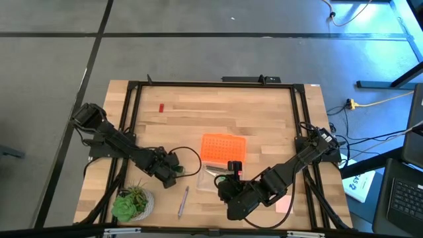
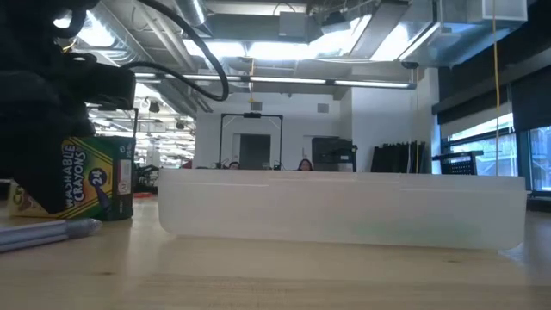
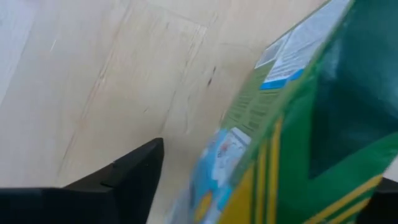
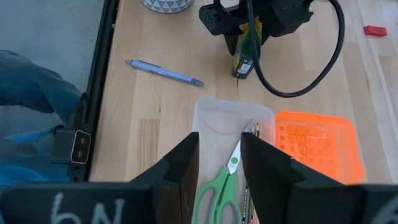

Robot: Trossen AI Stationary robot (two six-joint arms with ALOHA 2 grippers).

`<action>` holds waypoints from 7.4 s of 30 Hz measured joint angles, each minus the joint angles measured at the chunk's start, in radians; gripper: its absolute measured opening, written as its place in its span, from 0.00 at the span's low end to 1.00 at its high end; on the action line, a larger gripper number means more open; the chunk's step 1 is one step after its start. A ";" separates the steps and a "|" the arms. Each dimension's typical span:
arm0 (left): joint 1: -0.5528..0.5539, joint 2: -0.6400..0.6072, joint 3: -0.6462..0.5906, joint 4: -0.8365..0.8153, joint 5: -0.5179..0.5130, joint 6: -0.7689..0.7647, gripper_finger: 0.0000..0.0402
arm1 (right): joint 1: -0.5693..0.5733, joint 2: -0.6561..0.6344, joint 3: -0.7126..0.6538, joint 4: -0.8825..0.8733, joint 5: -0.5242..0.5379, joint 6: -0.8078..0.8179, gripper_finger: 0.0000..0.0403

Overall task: Pack school essentials
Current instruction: Put the yellow crayon box into the orange supply box, then put the gray pen into the orange supply box

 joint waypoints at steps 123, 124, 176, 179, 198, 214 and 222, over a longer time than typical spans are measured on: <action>0.225 0.350 0.396 0.458 0.382 0.552 0.59 | 0.047 -0.014 0.007 -0.031 0.052 0.052 0.30; 0.225 0.350 0.396 0.458 0.374 0.552 0.61 | 0.047 -0.014 0.007 -0.031 0.052 0.051 0.30; -0.021 -0.088 0.397 -0.152 0.037 0.332 0.64 | 0.047 -0.014 0.006 0.010 0.052 0.050 0.30; -0.054 -0.091 0.397 -0.162 0.026 0.294 0.64 | 0.047 -0.014 0.006 0.011 0.052 0.052 0.30; -0.148 -0.090 0.397 -0.223 -0.011 0.092 0.64 | 0.047 -0.014 0.006 0.025 -0.141 0.169 0.30; -0.172 -0.089 0.397 -0.153 -0.024 0.024 0.64 | 0.232 -0.014 0.006 -0.181 -0.152 0.641 0.30; -0.207 -0.029 0.396 -0.043 0.001 -0.059 0.64 | 0.278 -0.014 0.006 -0.183 -0.074 0.650 0.30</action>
